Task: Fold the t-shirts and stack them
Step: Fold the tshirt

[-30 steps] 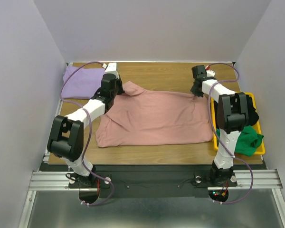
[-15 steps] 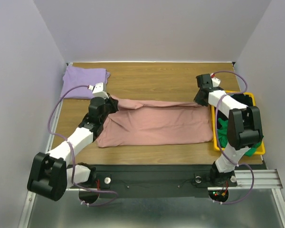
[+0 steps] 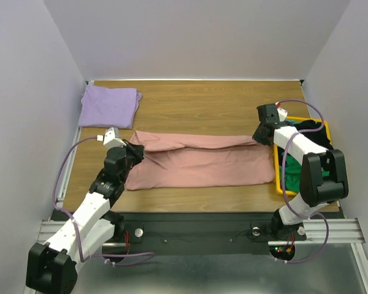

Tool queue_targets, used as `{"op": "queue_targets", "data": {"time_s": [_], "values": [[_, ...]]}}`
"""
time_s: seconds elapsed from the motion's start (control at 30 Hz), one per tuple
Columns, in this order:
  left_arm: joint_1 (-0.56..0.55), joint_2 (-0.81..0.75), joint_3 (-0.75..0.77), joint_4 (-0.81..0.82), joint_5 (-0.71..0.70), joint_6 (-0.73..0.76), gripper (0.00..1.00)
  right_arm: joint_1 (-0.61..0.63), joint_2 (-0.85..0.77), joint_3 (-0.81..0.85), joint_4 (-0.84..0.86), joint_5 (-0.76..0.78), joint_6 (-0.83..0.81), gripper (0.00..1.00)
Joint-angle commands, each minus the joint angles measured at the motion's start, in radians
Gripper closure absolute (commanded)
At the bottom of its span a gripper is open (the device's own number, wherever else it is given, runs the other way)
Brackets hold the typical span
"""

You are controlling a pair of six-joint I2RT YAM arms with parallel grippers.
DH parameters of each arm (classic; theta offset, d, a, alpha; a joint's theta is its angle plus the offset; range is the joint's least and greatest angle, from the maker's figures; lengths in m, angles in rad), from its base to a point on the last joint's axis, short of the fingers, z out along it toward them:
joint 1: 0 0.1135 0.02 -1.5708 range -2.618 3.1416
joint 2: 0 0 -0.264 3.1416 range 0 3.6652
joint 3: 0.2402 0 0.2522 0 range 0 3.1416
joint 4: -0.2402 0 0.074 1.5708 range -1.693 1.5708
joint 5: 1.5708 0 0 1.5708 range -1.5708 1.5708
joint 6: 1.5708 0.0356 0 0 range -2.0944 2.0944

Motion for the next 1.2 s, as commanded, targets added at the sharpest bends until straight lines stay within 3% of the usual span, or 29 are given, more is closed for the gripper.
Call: {"op": "queue_targets", "data": {"time_s": [0.0, 0.2, 0.3, 0.33, 0.43, 0.47, 0.5, 0.57, 0.63, 0.8, 0.97, 1.17], "values": [[-0.006, -0.062, 0.029, -0.072, -0.061, -0.034, 1.00, 0.008, -0.060, 0.002, 0.042, -0.015, -0.021, 0.98], [-0.006, -0.076, -0.010, -0.118, -0.043, -0.074, 1.00, 0.008, -0.076, -0.062, 0.040, -0.029, -0.021, 0.96], [-0.006, -0.074, -0.015, -0.201, -0.049, -0.120, 1.00, 0.008, -0.074, -0.108, 0.040, -0.036, -0.008, 0.87], [-0.006, -0.073, -0.011, -0.262, -0.047, -0.138, 0.88, 0.008, -0.085, -0.119, 0.040, -0.038, 0.001, 0.76], [-0.006, -0.091, 0.011, -0.345, -0.040, -0.149, 0.56, 0.008, -0.120, -0.140, 0.042, -0.084, -0.007, 0.67], [-0.007, -0.102, 0.014, -0.394, -0.041, -0.155, 0.09, 0.009, -0.135, -0.140, 0.040, -0.096, -0.013, 0.47], [-0.010, -0.113, 0.016, -0.402, -0.047, -0.175, 0.01, 0.011, -0.172, -0.140, 0.040, -0.122, -0.019, 0.37], [-0.012, -0.151, 0.008, -0.404, -0.028, -0.195, 0.01, 0.014, -0.210, -0.133, 0.040, -0.150, -0.034, 0.12], [-0.012, -0.166, 0.014, -0.382, -0.011, -0.198, 0.01, 0.017, -0.253, -0.127, 0.042, -0.200, -0.048, 0.00], [-0.013, -0.076, 0.089, -0.290, -0.012, -0.158, 0.01, 0.046, -0.277, -0.120, 0.076, -0.329, -0.102, 0.00], [-0.019, 0.212, 0.244, -0.149, 0.093, -0.050, 0.01, 0.084, -0.202, -0.116, 0.136, -0.408, -0.120, 0.00], [-0.050, 0.563, 0.472, -0.198, 0.077, 0.021, 0.02, 0.095, -0.194, -0.169, 0.145, -0.385, -0.099, 0.00]]}}
